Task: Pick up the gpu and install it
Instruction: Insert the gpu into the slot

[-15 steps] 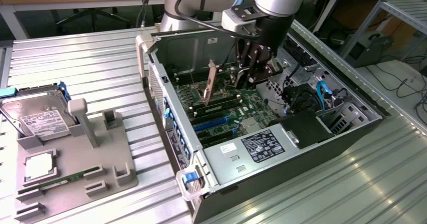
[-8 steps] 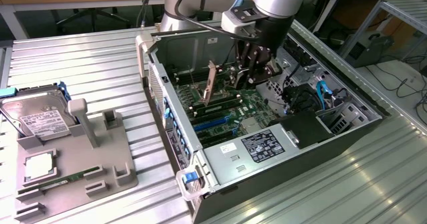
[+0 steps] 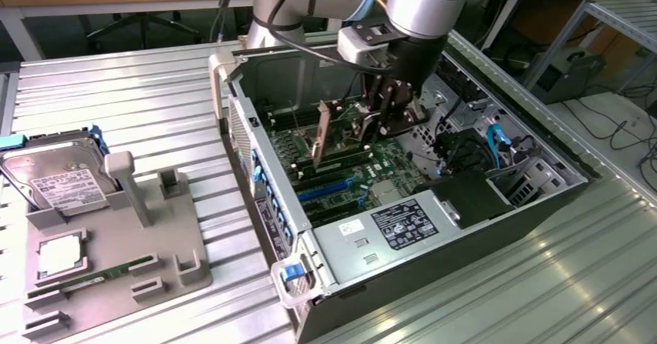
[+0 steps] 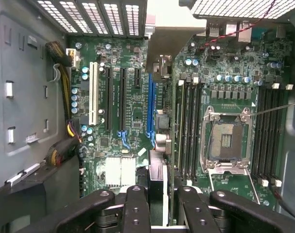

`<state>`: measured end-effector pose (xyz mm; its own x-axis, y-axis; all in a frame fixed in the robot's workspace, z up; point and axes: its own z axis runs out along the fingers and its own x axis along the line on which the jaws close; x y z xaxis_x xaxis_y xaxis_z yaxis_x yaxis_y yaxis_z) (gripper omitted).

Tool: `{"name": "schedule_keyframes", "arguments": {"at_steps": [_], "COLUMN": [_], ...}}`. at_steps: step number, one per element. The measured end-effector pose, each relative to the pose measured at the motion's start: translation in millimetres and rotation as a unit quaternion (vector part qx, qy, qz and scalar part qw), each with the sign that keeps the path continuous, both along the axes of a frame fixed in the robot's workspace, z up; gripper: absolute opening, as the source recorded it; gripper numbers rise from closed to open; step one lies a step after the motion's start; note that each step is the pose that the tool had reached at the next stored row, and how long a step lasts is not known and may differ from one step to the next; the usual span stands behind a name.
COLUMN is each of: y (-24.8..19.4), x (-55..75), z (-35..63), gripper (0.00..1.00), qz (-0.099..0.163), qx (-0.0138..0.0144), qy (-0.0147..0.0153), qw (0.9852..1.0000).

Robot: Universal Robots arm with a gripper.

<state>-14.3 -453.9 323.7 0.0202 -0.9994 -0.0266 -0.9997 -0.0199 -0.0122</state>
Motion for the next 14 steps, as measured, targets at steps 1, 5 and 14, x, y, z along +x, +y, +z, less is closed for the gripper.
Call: {"name": "schedule_keyframes", "arguments": {"at_steps": [1,5,14], "y": [0.0,0.5,0.6], "x": [0.0,-1.1,-6.3], "z": [-1.8,-10.3,-21.5], "gripper": [0.28,0.28,0.28], "qz": [-0.008,-0.036,0.002], "qx": [0.0000,0.0000,0.0009], "qy": [0.0000,0.0004,0.0004], "qw": [1.0000,0.9994,1.0000]}}
